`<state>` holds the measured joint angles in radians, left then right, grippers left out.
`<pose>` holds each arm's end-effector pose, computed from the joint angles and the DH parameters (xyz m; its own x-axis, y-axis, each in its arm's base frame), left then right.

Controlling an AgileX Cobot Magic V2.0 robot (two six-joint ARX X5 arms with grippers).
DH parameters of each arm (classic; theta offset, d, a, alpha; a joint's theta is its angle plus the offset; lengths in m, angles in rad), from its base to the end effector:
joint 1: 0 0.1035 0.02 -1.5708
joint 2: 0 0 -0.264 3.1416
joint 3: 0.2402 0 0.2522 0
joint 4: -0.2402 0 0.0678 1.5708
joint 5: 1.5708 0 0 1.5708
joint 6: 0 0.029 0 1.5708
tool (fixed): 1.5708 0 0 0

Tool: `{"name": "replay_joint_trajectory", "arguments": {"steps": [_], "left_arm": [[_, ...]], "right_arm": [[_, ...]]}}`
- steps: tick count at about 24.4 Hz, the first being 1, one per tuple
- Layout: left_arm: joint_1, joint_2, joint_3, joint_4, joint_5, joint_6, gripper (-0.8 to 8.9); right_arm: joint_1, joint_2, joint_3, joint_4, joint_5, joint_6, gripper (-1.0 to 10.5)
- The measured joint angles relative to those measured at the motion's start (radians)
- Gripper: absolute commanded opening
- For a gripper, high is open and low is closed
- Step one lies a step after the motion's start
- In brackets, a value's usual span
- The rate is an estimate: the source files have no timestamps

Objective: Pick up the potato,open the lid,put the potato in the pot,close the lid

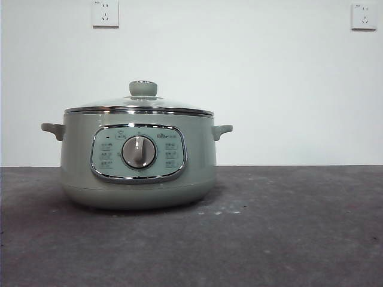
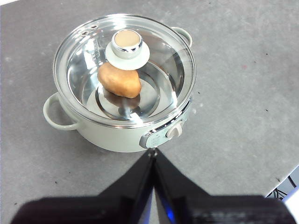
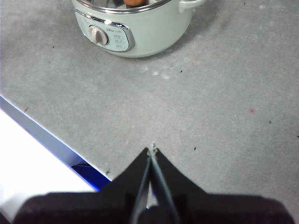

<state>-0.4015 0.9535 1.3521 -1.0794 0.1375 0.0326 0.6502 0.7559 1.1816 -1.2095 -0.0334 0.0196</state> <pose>0.1316 -0.0602 0.4084 0.6550 -0.4270 -0.6235 0.5038 0.8617 -0.0609 0.0748 0.0581 0.3721 0.5432 0.4551 -0.7056 -0.6127 0.7894 0.0375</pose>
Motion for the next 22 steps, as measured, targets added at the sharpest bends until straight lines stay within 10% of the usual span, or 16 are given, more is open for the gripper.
{"name": "replay_joint_trajectory", "arguments": {"steps": [13, 22], "left_arm": [[0.192, -0.047, -0.028, 0.359, -0.018, 0.17, -0.04], [0.37, -0.383, -0.501, 0.772, 0.011, 0.229, -0.04]], "right_arm": [[0.0, 0.0, 0.0, 0.0, 0.0, 0.0, 0.0], [0.0, 0.0, 0.0, 0.0, 0.0, 0.0, 0.0]]}}
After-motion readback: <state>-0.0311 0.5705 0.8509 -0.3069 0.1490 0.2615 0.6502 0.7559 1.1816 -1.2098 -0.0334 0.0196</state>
